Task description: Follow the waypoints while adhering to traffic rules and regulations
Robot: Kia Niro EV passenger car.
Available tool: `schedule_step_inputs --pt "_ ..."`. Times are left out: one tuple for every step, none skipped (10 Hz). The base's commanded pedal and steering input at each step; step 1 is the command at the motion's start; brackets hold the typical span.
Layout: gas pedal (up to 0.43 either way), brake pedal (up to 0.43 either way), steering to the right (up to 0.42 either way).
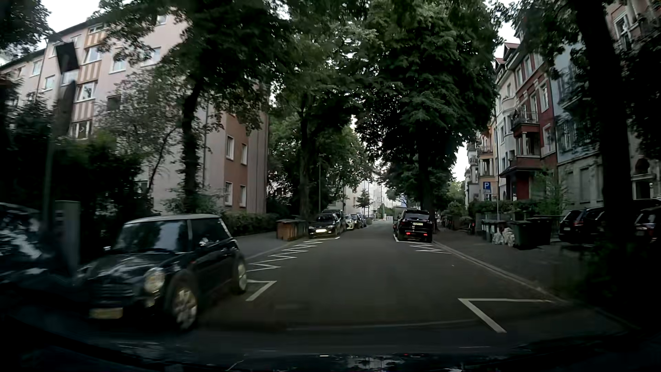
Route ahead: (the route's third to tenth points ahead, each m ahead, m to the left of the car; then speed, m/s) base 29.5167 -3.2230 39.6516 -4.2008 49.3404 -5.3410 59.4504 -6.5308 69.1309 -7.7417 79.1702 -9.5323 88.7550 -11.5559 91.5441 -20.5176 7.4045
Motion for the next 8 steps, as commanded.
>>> schedule_step_inputs --pt "0.11 0.0 0.02" --pt "0.11 0.0 0.02" --pt "0.11 0.0 0.02" --pt "0.11 0.0 0.02" --pt "0.11 0.0 0.019" --pt "0.11 0.0 0.018" --pt "0.11 0.0 0.018" --pt "0.11 0.0 0.017"
